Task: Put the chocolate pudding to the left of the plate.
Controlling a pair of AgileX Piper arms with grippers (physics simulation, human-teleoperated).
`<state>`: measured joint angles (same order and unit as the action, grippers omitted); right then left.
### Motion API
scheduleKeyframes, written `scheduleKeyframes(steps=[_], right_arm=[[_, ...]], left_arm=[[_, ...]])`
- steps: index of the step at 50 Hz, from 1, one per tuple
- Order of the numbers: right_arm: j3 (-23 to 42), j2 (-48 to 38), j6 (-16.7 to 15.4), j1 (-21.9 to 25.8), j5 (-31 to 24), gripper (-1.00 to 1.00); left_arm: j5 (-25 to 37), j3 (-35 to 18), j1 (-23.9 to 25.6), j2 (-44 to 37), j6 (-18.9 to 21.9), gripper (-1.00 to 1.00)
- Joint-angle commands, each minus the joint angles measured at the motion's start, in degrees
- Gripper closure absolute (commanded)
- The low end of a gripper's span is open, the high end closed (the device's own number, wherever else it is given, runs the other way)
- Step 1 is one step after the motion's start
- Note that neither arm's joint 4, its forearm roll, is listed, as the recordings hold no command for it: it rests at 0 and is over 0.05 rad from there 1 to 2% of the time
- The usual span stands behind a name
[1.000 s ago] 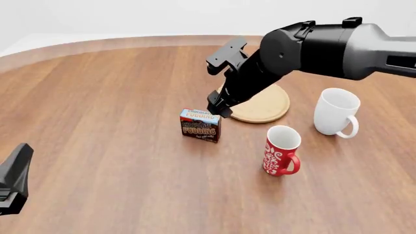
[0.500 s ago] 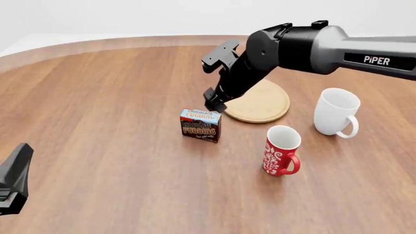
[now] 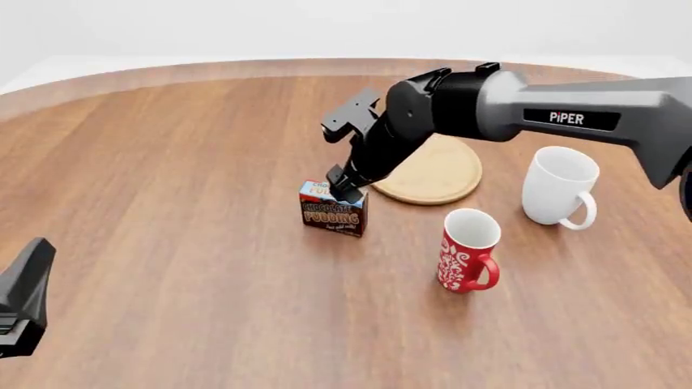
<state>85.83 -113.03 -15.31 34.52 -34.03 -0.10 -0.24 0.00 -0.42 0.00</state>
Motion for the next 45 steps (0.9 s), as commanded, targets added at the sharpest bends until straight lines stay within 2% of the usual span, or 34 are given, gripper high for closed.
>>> scheduleKeyframes(steps=[1, 45], right_arm=[[-0.8, -0.7, 1.1, 0.8, 1.2, -1.0], [0.7, -4.3, 1.7, 0.9, 2.4, -1.0]], left_arm=[[0.0, 0.0, 0.0, 0.0, 0.0, -1.0], [0.0, 0.0, 0.0, 0.0, 0.0, -1.0]])
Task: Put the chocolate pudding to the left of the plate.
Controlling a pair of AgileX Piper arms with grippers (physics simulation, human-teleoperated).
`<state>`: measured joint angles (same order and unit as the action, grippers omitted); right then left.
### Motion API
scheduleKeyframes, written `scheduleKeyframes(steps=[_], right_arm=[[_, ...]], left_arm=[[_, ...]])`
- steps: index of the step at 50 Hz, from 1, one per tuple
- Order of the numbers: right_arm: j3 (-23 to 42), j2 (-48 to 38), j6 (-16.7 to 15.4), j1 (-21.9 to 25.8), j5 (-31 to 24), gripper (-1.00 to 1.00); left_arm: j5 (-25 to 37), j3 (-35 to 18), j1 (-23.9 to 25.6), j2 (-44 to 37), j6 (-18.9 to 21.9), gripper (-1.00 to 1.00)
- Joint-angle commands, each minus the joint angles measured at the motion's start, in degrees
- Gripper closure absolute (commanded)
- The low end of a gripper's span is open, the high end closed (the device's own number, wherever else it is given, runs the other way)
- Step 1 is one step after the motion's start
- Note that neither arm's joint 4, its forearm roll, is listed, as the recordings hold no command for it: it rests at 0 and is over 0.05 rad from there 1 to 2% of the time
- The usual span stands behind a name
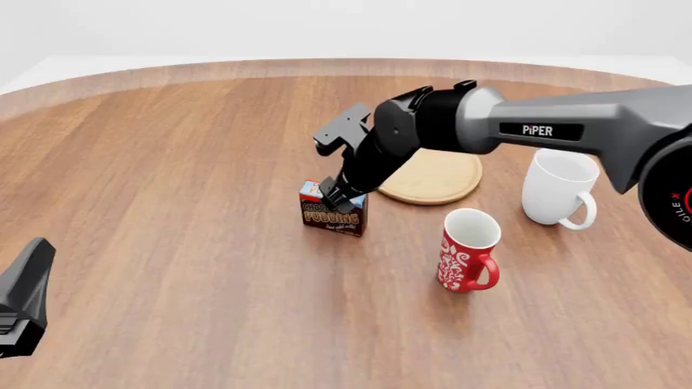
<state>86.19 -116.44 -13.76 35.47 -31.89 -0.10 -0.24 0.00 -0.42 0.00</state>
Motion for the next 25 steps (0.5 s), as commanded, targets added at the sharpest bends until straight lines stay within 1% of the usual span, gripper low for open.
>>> scheduleKeyframes(steps=[1, 12, 18, 25], right_arm=[[0.4, -0.9, 0.2, 0.0, 0.3, -1.0], [1.2, -2.0, 0.0, -0.6, 0.3, -1.0], [0.8, -2.0, 0.4, -0.3, 0.5, -1.0], [2.2, -3.1, 0.0, -1.1, 0.2, -1.0]], left_arm=[[0.0, 0.0, 0.0, 0.0, 0.0, -1.0], [0.0, 0.0, 0.0, 0.0, 0.0, -1.0], [0.0, 0.0, 0.0, 0.0, 0.0, -1.0], [0.0, 0.0, 0.0, 0.0, 0.0, -1.0]])
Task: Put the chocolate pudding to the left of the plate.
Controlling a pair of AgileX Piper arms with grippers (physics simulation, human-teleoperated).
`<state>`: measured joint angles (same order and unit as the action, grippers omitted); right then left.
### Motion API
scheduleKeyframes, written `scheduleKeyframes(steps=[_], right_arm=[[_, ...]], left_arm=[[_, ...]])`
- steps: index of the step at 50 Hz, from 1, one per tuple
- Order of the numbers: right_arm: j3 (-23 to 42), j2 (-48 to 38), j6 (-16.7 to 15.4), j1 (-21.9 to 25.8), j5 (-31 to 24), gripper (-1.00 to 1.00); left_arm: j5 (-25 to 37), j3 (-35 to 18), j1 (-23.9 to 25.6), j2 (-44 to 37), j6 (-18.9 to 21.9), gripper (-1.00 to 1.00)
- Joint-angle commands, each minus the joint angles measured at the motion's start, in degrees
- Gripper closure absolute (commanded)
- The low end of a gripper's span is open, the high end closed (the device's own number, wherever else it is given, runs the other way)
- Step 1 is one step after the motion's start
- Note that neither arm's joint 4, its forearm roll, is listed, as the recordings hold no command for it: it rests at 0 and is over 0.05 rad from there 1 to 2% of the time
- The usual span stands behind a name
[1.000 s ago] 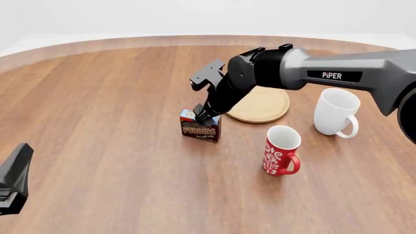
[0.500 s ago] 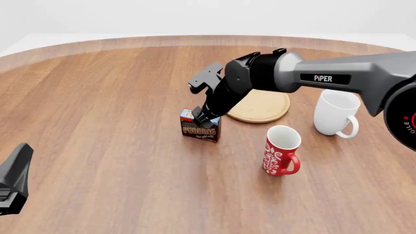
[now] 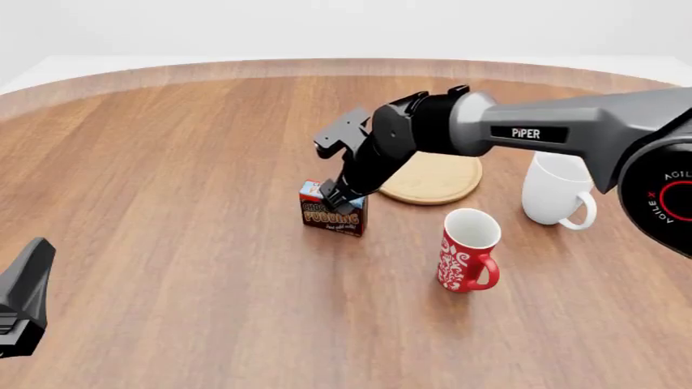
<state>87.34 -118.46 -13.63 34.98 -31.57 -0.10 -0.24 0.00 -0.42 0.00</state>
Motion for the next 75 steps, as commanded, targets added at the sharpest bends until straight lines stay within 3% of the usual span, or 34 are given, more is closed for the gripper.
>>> scheduleKeyframes(steps=[1, 16, 17, 36, 50, 58, 75], right_arm=[[1.0, -1.2, -0.2, -0.7, -0.1, -1.0], [-0.4, -0.5, -0.1, 0.4, 1.2, -1.0], [-1.3, 0.2, 0.2, 1.0, 1.9, 1.0], [-10.1, 9.9, 5.9, 6.5, 6.1, 1.0], [-11.2, 15.5, 6.2, 6.4, 5.0, 1.0], [-7.0, 16.0, 4.9, 5.4, 2.0, 1.0], [10.8, 7.1, 1.3, 0.1, -5.8, 1.0]], left_arm=[[0.0, 0.0, 0.0, 0.0, 0.0, -1.0], [0.0, 0.0, 0.0, 0.0, 0.0, -1.0], [0.0, 0.0, 0.0, 0.0, 0.0, -1.0], [0.0, 0.0, 0.0, 0.0, 0.0, -1.0], [0.0, 0.0, 0.0, 0.0, 0.0, -1.0], [0.0, 0.0, 0.0, 0.0, 0.0, -1.0], [0.0, 0.0, 0.0, 0.0, 0.0, -1.0]])
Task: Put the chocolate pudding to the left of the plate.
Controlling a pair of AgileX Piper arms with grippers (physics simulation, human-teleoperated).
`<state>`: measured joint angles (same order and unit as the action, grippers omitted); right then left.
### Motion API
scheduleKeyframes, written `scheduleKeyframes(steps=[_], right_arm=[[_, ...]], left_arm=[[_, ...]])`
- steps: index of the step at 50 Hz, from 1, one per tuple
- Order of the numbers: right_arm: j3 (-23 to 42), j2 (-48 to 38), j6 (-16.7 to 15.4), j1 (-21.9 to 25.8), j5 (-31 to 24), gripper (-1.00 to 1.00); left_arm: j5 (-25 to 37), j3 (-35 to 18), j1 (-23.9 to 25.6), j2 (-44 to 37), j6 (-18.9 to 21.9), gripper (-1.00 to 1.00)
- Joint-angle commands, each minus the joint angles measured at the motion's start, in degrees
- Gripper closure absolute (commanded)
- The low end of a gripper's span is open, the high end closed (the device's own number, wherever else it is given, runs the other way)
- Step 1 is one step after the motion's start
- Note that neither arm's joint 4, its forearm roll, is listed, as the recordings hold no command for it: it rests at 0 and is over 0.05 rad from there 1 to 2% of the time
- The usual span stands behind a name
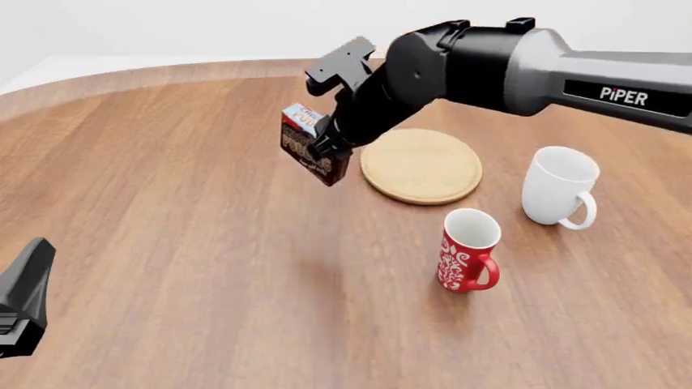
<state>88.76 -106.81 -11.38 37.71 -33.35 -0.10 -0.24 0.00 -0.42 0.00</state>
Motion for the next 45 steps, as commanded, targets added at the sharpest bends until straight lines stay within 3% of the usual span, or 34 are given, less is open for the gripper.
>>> scheduleKeyframes(steps=[1, 8, 21, 27, 33, 45], right_arm=[[11.3, -6.2, -1.2, -3.2, -4.6, 1.0], [18.2, -10.9, -1.6, -4.6, -7.0, 1.0], [39.1, -24.7, -3.1, -7.7, -15.3, 1.0], [51.7, -32.3, -3.7, -8.7, -20.9, 1.0], [71.3, -43.1, -4.3, -9.6, -30.6, 1.0], [73.4, -46.6, -5.3, -10.2, -31.5, 1.0]], left_arm=[[0.0, 0.0, 0.0, 0.0, 0.0, -1.0], [0.0, 0.0, 0.0, 0.0, 0.0, -1.0], [0.0, 0.0, 0.0, 0.0, 0.0, -1.0], [0.0, 0.0, 0.0, 0.0, 0.0, -1.0], [0.0, 0.0, 0.0, 0.0, 0.0, -1.0], [0.0, 0.0, 0.0, 0.0, 0.0, -1.0]])
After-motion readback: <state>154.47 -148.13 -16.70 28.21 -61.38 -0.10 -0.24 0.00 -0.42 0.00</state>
